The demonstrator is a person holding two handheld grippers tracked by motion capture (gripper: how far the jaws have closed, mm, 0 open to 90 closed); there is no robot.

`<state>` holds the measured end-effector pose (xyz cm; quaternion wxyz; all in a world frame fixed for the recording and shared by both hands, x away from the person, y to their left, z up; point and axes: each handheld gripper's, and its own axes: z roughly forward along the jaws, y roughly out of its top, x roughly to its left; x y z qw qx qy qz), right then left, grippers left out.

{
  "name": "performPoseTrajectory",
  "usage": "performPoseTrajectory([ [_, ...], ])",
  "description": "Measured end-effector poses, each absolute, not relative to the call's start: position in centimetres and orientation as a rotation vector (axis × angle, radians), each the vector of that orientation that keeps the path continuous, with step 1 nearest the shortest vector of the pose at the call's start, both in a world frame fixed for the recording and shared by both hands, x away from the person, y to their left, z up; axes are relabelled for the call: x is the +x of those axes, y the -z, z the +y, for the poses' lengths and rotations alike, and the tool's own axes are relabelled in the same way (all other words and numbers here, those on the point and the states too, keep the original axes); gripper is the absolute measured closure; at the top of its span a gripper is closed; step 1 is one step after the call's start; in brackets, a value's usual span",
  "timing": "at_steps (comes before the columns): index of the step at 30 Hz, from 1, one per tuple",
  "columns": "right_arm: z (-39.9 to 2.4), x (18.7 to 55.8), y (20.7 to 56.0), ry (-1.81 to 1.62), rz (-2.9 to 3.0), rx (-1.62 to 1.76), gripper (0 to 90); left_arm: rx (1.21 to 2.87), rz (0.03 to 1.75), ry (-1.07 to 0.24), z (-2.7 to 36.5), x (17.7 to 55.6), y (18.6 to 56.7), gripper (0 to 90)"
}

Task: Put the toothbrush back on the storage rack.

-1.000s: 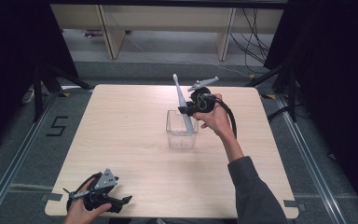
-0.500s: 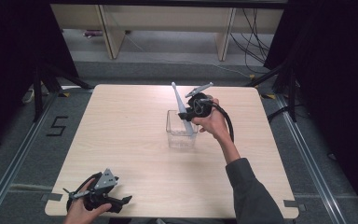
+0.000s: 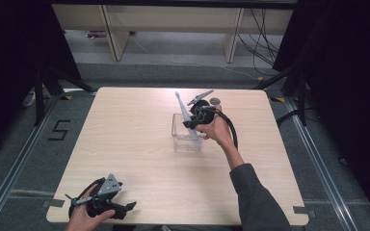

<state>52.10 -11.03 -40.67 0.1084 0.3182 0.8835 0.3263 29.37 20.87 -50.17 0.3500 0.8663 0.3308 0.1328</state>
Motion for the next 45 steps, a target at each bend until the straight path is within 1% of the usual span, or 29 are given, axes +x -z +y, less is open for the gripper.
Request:
performPoseTrajectory([
  [10,-10.6,52.5,41.4,-0.899,2.622,0.924,67.1,2.246,0.855,-0.343,20.9,29.4,50.1,15.4],
  [12,-10.4,52.3,41.4,-0.888,2.622,0.985,67.0,2.246,0.856,-0.338,20.9,29.3,50.1,15.4],
  [14,-10.4,52.6,41.5,-0.893,2.623,0.934,67.1,2.246,0.862,-0.339,20.9,29.3,50.1,15.4],
  [16,-10.2,52.3,41.3,-0.848,2.633,1.042,67.0,2.244,0.861,-0.339,20.9,29.3,50.1,15.4],
  [20,-9.9,52.8,41.5,-0.868,2.639,0.937,67.0,2.249,0.856,-0.340,20.9,29.4,50.1,15.4],
  [29,-9.4,52.9,41.7,-0.853,2.653,0.921,66.9,2.248,0.855,-0.340,20.9,29.3,50.1,15.3],
  [32,-9.1,52.7,41.8,-0.837,2.666,0.971,66.9,2.248,0.855,-0.340,20.9,29.3,50.1,15.4],
  [36,-8.9,53.0,42.0,-0.845,2.669,0.918,66.8,2.249,0.856,-0.339,20.9,29.3,50.1,15.4],
  [45,-8.6,53.0,42.1,-0.826,2.669,0.932,66.8,2.247,0.855,-0.340,20.9,29.3,50.1,15.3],
])
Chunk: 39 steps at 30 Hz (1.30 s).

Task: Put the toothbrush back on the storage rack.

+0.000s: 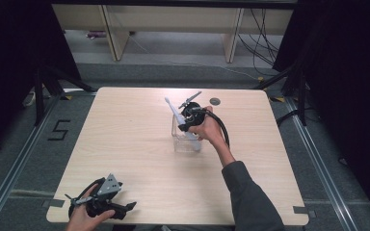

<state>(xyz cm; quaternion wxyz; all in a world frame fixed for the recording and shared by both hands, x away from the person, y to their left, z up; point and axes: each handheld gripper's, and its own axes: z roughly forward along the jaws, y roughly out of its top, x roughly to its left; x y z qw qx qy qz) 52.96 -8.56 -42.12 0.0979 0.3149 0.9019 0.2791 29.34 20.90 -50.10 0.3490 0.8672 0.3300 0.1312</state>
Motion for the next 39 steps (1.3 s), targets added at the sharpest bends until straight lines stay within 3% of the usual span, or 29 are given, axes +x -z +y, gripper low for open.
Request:
performPoseTrajectory([
  [13,-8.5,53.2,42.3,-0.838,2.666,0.935,65.3,2.254,0.852,-0.342,20.9,29.4,50.0,15.3],
  [25,-9.5,52.5,41.5,-0.863,2.627,1.057,49.4,2.249,0.855,-0.342,20.9,29.4,50.1,15.4],
  [39,-10.5,51.8,40.3,-0.964,2.556,1.005,40.7,2.253,0.855,-0.343,20.9,29.3,50.1,15.4],
])
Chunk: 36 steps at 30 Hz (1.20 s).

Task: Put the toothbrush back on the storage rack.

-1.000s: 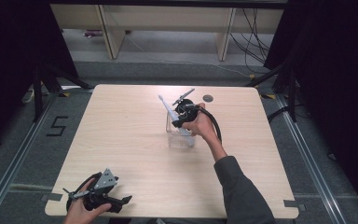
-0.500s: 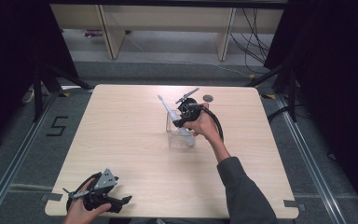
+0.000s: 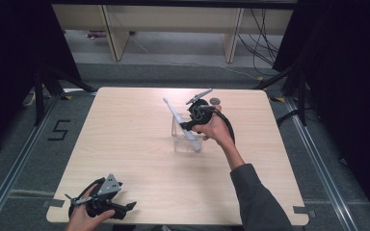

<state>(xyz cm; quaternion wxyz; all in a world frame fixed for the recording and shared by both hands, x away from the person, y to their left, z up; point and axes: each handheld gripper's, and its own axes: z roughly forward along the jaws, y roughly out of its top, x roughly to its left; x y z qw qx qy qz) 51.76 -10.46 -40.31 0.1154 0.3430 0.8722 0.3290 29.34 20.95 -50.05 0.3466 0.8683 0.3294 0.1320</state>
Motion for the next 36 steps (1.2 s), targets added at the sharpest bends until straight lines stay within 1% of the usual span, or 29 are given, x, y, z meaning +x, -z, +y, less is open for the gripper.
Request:
performPoseTrajectory([
  [6,-10.9,51.3,39.5,-0.994,2.526,0.980,38.6,2.244,0.860,-0.340,20.9,29.3,50.1,15.3],
  [14,-11.3,50.8,38.6,-1.042,2.502,0.957,35.8,2.277,0.845,-0.347,21.1,29.4,50.0,15.4],
  [16,-11.3,50.6,38.4,-1.050,2.494,0.964,35.6,2.256,0.858,-0.343,21.1,29.3,50.1,15.3],
  [19,-11.4,50.3,38.2,-1.072,2.470,0.963,35.3,2.271,0.851,-0.346,21.2,29.4,50.0,15.3],
  [20,-11.5,50.1,38.1,-1.080,2.472,0.939,35.2,2.248,0.864,-0.340,21.0,29.3,50.1,15.3],
  [26,-12.0,48.8,37.4,-1.113,2.444,0.930,34.5,2.258,0.863,-0.343,21.2,29.3,50.1,15.3],
  [36,-13.8,47.6,36.9,-1.160,2.436,0.917,34.2,2.261,0.859,-0.345,21.2,29.3,50.1,15.3],
])
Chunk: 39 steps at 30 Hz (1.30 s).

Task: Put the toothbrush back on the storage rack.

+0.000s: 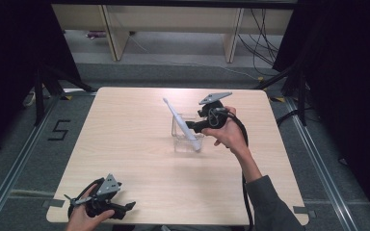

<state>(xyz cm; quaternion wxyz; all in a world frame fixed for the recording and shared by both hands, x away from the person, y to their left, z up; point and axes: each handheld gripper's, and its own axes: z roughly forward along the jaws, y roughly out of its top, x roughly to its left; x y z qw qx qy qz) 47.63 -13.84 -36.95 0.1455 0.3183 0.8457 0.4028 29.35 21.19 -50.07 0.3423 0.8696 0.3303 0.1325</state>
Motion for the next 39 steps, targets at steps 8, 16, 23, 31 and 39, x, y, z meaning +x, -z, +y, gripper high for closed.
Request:
performPoseTrajectory([
  [8,-15.4,46.3,36.7,-1.213,2.396,0.931,33.9,2.255,0.867,-0.340,21.1,29.3,50.2,15.3],
  [16,-16.7,45.9,36.6,-1.233,2.371,0.917,33.2,2.253,0.869,-0.339,21.0,29.3,50.2,15.3],
  [23,-17.4,45.7,37.0,-1.247,2.346,0.950,32.4,2.250,0.861,-0.334,20.9,29.2,50.1,15.3],
  [31,-18.2,45.3,37.7,-1.259,2.342,0.950,30.3,2.254,0.855,-0.339,20.9,29.2,50.1,15.2],
  [39,-19.0,44.7,38.0,-1.266,2.331,0.968,27.7,2.253,0.856,-0.339,20.9,29.2,50.0,15.2],
])
